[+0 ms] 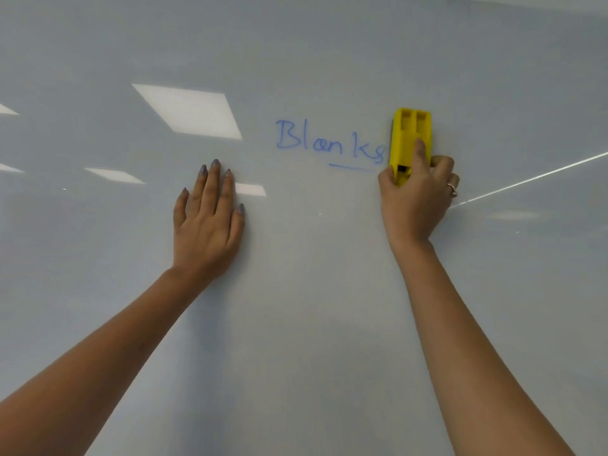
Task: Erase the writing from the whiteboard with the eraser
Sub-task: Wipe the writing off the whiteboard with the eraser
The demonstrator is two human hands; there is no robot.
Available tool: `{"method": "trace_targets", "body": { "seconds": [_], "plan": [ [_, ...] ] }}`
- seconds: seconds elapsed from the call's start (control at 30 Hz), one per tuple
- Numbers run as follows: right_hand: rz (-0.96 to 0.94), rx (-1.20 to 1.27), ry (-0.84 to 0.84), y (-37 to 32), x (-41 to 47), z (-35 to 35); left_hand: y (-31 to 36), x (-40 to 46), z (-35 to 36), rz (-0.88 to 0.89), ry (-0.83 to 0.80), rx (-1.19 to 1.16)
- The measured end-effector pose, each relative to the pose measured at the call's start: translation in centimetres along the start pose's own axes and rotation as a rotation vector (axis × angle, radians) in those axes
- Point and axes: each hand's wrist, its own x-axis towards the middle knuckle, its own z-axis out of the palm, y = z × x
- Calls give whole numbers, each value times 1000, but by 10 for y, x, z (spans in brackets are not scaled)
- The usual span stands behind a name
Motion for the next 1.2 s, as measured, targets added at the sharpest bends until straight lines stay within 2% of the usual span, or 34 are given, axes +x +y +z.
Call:
{"method": "trace_targets", "body": {
  "seconds": [0.17, 0.27, 0.37, 0.47, 0.6, 0.8, 0.93, 1.03, 1.2],
  "plan": [
    [-312, 21, -112, -43, -34, 16, 0, -1, 2, -5, -1, -33],
    [-360, 70, -85, -38, -46, 16, 0, -1, 1, -3, 1, -38],
    [-279, 49, -16, -14, -37, 11, -1, -2, 2, 2, 13, -43],
    [-109, 27, 53, 9, -12, 4, -2, -2, 3, 7, 27, -55],
    [7, 29, 71, 7, 10, 6, -2, -1, 4, 12, 26, -55],
    [-310, 62, -106, -36, -23, 16, -3, -2, 4, 18, 29, -72],
    [-395, 82, -138, -26, -41, 8, -4, -2, 3, 24, 29, -82],
    [-316, 49, -84, -6, -32, -1, -4, -1, 2, 30, 24, -86],
    [15, 7, 6, 11, -1, -6, -6, -1, 1, 43, 15, -95]
  ]
}}
